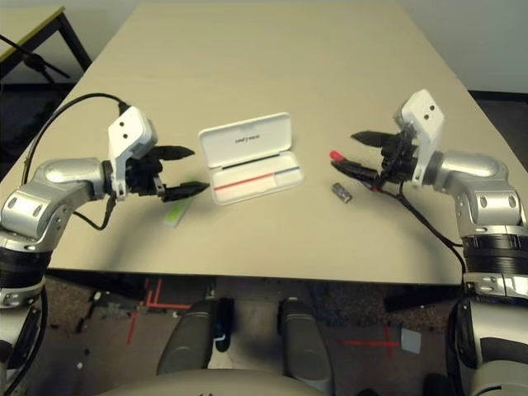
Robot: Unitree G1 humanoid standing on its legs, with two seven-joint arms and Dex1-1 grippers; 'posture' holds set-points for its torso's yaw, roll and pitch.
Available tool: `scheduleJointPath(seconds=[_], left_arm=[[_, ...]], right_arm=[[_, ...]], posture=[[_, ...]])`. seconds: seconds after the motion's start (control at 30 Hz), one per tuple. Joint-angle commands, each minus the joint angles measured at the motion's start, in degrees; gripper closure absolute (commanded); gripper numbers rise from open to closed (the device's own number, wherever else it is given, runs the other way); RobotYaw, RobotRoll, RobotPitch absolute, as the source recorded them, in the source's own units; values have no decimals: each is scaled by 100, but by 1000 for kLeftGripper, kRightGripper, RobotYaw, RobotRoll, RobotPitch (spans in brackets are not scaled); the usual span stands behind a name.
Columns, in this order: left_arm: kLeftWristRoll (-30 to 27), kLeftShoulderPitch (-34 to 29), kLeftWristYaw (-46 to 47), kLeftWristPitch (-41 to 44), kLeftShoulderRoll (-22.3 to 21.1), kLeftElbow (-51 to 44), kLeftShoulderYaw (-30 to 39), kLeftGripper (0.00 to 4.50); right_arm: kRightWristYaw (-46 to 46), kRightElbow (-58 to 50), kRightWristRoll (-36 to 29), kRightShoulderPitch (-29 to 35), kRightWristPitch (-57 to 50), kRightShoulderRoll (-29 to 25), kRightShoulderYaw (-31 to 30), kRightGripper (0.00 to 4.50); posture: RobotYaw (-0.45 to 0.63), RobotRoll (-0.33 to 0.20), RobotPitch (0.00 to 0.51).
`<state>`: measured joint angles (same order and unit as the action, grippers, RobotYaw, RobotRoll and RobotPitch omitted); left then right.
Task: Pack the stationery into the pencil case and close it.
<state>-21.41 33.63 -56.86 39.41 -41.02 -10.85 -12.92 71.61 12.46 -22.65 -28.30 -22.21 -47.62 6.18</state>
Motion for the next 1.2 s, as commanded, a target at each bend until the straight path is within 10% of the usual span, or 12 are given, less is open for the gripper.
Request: scheduleJointPath(seconds=[0.03,0.73,1.2], left_arm=[[329,222,-299,-54,83,155,-605,38],[2026,1140,-371,134,966,1464,-2195,38],[2400,1106,-752,-759,957,1591,-2209,4469]], right_arm=[[537,1,-116,202,-98,-201,-149,0],[1050,-108,-76,702,401,-483,-56,0],[901,2,-177,729,301,-454,57,0]], posture=[[149,0,152],[121,0,172],[135,0,176]])
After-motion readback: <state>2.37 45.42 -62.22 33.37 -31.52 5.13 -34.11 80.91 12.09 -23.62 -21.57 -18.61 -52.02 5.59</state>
